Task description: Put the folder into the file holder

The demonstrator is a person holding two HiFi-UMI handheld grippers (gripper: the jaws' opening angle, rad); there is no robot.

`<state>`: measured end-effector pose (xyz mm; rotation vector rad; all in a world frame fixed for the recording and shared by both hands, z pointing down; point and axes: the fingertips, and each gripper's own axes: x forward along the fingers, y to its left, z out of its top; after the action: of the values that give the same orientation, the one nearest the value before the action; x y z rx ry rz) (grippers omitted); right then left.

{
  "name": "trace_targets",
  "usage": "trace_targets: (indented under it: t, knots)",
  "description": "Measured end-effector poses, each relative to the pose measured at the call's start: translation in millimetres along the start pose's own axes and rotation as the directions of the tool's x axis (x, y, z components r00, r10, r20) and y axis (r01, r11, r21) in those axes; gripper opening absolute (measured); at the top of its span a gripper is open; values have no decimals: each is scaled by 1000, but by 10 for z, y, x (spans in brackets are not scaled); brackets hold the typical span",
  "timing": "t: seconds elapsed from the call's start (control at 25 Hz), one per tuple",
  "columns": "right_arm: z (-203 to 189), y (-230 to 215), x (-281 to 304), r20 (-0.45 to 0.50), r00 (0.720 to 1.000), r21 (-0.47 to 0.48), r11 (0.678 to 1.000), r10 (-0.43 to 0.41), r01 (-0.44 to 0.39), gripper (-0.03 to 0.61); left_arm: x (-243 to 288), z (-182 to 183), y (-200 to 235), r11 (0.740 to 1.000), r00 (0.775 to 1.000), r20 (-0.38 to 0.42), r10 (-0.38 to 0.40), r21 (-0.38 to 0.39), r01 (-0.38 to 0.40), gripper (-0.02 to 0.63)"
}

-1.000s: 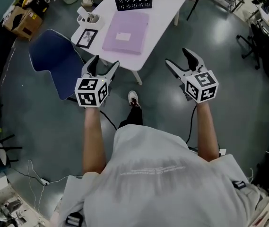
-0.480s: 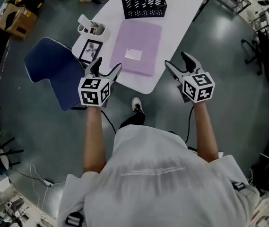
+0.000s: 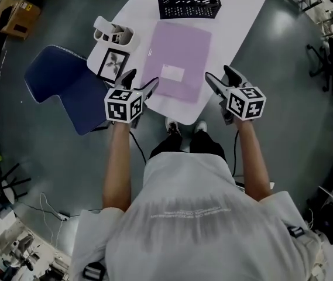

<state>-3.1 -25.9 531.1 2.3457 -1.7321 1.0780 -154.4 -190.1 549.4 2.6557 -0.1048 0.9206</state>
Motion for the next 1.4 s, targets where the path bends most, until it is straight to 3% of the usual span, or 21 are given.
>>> trace_targets:
  t: [0.2, 0.44, 0.64, 1.04, 1.4]
  knots:
    - [-129, -214, 310, -32, 999, 121, 993, 0, 4, 356, 323, -158, 47, 998, 998, -62, -18, -57, 15, 364]
    - [-332, -337, 672, -95, 993, 222, 974, 75, -52, 356, 604, -177, 227, 993, 998, -68, 4, -120, -12, 365]
    - [-390, -443, 927, -126, 987, 268, 961, 103, -66, 356, 883, -179, 413, 981, 996, -86, -17, -196, 0, 370]
    - [-493, -556, 1232, -170, 975, 322, 943, 143, -83, 356, 1336, -126, 632, 959, 990, -110, -85, -279, 51, 373]
    - [-679, -572, 1338, -230, 957, 357, 930, 174, -83, 359, 1493, -226, 633, 943, 980, -134, -146, -318, 97, 373]
